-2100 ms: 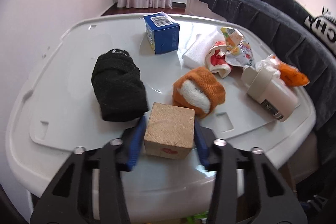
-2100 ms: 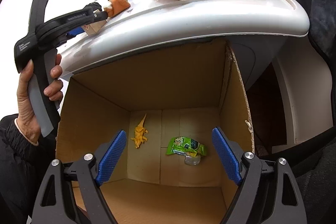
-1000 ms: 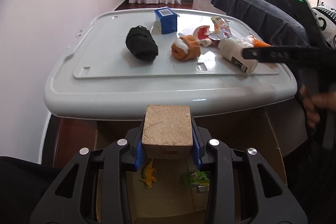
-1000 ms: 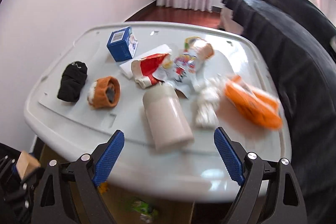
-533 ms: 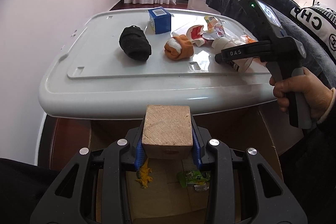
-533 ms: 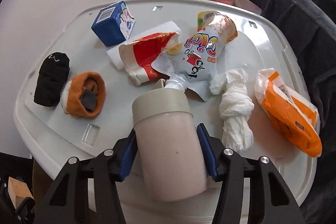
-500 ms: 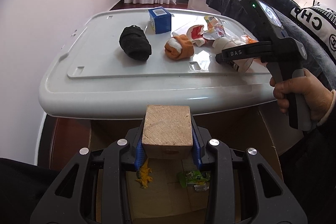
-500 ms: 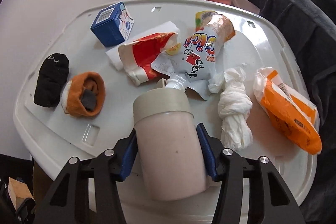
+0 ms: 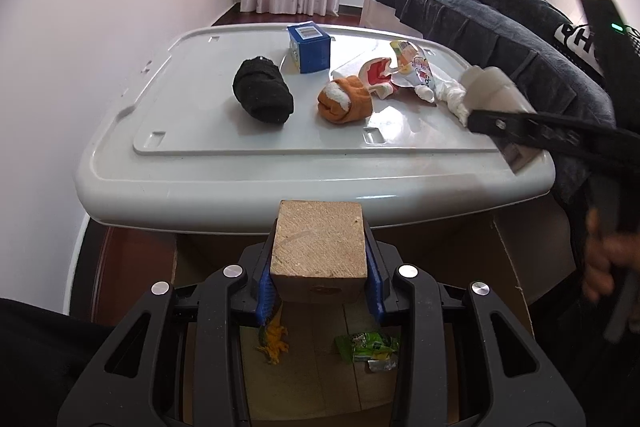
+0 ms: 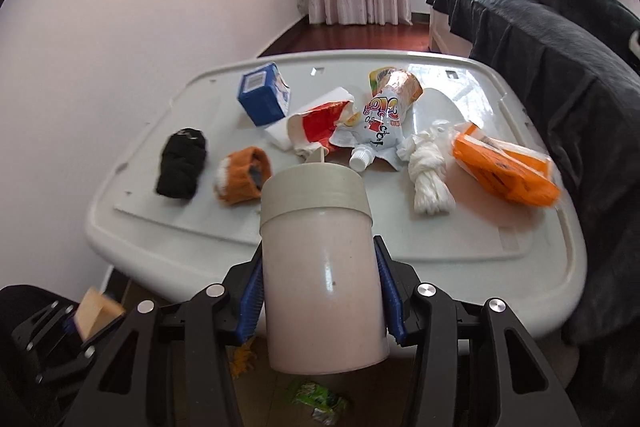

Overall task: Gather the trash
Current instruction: 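Lower block and cup over the box and open both grippers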

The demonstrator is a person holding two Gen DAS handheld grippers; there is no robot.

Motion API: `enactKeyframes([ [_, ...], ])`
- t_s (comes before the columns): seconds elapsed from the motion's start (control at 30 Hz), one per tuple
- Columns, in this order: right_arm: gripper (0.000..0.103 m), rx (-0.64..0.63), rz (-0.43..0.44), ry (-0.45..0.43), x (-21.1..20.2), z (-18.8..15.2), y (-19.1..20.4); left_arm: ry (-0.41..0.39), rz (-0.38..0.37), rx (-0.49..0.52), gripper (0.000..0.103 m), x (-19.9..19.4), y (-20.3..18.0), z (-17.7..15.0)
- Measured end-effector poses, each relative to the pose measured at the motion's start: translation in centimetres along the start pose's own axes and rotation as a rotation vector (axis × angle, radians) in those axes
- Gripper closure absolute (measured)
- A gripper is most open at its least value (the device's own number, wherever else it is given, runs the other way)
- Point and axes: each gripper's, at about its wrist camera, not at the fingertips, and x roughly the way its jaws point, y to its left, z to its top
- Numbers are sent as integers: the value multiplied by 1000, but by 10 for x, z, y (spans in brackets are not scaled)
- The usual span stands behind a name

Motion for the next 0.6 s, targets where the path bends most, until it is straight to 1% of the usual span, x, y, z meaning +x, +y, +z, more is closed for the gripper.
enactKeyframes([
  [0.13, 55, 7, -27, -48, -34, -38, 11, -21, -1, 25, 69, -7, -5, -2],
  [0.23, 54, 27, -41, -64, -50, -63, 15, -31, -3, 36, 69, -14, -8, -3],
  [0.33, 54, 30, -42, -60, -55, -79, 18, -31, -3, 48, 69, -21, -10, -8],
  [0.47, 54, -25, -53, -68, -60, -95, 26, -15, 9, 66, 69, -29, -12, -22],
  [0.6, 54, -12, -38, -64, -56, -106, 23, 18, 31, 69, 69, -31, -7, -35],
])
